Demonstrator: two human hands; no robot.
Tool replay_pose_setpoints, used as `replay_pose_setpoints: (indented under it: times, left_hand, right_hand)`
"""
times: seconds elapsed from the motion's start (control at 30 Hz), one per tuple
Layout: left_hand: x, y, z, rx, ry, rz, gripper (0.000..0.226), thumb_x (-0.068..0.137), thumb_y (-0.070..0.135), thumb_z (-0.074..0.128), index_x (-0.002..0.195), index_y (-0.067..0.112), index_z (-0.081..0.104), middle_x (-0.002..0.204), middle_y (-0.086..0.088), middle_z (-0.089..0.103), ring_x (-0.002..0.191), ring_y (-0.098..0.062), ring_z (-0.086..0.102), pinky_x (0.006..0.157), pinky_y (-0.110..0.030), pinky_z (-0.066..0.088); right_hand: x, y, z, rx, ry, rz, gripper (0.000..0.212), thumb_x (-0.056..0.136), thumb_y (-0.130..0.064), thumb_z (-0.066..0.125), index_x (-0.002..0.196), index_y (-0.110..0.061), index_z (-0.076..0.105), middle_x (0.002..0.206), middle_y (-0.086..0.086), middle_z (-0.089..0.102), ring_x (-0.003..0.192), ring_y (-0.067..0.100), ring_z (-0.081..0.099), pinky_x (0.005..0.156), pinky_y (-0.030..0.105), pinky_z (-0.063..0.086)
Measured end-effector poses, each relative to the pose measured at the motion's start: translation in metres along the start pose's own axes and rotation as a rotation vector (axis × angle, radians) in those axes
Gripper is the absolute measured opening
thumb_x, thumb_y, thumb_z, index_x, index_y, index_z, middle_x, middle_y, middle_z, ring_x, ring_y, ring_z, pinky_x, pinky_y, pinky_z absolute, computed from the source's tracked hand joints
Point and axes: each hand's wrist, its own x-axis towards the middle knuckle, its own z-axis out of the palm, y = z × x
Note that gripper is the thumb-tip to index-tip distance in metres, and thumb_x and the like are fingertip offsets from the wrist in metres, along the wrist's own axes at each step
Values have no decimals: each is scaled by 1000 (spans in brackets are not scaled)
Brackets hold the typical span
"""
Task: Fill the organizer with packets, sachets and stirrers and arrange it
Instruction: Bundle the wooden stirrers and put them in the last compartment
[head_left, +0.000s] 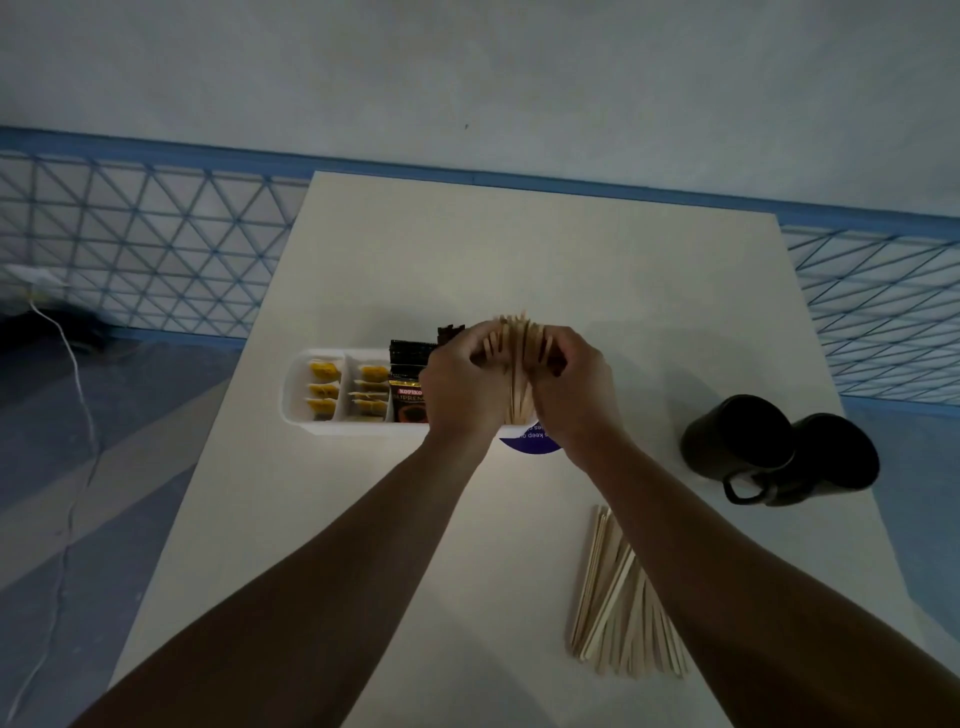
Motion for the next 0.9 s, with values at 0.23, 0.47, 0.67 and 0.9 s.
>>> replay_pose_setpoints:
  times: [0.23,0.47,0.67,0.9]
  left_hand:
    - [13,8,-9,266,-66,220,23,92,7,55,105,11,74,89,-2,75,80,-14,69,77,-32,58]
    - [25,9,-8,295,-86,216,23,90,12,65,111,7,71,101,-6,74,89,-15,70,80,-18,52]
    - [33,9,-4,312,-136,273,42,92,10,65,132,16,60,131,-4,62,119,-15,59,91,-8,34]
    - [37,2,7,319,-166,251,26,95,17,62,120,17,70,114,-3,72,106,-15,67,91,-9,36]
  right_hand:
    - [11,5,-7,-156,58,-56,34,93,-5,56,124,-17,65,113,-1,67,97,12,62,69,4,35]
    - [16,3,-11,-144,9,-63,38,95,-12,60,132,-21,59,109,-1,71,88,11,64,69,12,45]
    - [22,4,-10,-255,-21,-68,49,97,-16,60,144,-22,49,133,4,58,89,13,66,79,23,47]
    - [20,3,-9,-262,-83,-42,42,100,-14,54,142,-19,53,129,4,66,106,22,67,81,21,40]
